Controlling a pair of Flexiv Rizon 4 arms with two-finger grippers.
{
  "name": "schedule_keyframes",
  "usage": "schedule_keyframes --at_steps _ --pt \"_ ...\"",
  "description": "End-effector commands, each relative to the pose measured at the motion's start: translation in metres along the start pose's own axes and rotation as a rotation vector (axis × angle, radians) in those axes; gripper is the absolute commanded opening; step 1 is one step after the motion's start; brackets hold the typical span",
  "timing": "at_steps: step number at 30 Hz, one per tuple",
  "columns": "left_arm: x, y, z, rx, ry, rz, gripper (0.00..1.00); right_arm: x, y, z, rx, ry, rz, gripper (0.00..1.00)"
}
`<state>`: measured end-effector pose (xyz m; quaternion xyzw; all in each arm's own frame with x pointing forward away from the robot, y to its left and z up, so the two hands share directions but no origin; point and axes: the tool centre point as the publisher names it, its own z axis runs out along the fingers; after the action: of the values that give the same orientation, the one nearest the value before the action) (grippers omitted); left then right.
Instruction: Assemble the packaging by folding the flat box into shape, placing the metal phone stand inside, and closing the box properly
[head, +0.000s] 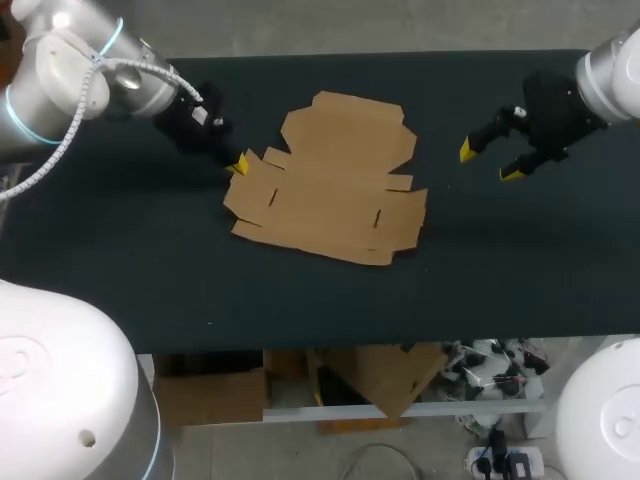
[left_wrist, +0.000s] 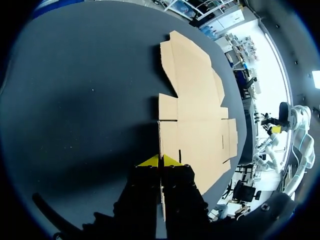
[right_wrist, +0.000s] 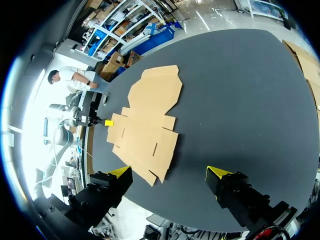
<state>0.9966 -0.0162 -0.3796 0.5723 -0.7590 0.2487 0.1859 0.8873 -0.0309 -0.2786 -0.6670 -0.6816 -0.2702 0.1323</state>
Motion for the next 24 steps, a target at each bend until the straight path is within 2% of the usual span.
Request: schedule_keyframes --at_steps 1,12,13,14,15,20,24 --pt "0.002 0.013 0.003 0.098 0.015 -0.021 0.0 0.0 0.0 -0.002 0.002 -0.001 0.001 1.0" --pt "0.007 0.022 0.006 0.101 0.049 -0.033 0.0 0.0 0.0 -0.002 0.002 -0.001 0.001 1.0" --pt "0.008 0.022 0.006 0.101 0.049 -0.032 0.06 0.0 0.0 -0.002 0.002 -0.001 0.001 1.0" --pt "0.008 0.022 0.006 0.102 0.048 -0.034 0.65 0.0 0.0 -0.002 0.002 -0.001 0.001 1.0" --pt "0.008 0.022 0.005 0.102 0.048 -0.032 1.0 0.0 0.0 -0.002 0.002 -0.001 0.001 1.0" --pt "0.004 0.018 -0.003 0.108 0.05 -0.038 1.0 0.0 0.0 -0.002 0.002 -0.001 0.001 1.0" --pt "0.002 0.01 -0.013 0.118 0.022 -0.022 1.0 0.0 0.0 -0.002 0.002 -0.001 0.001 1.0"
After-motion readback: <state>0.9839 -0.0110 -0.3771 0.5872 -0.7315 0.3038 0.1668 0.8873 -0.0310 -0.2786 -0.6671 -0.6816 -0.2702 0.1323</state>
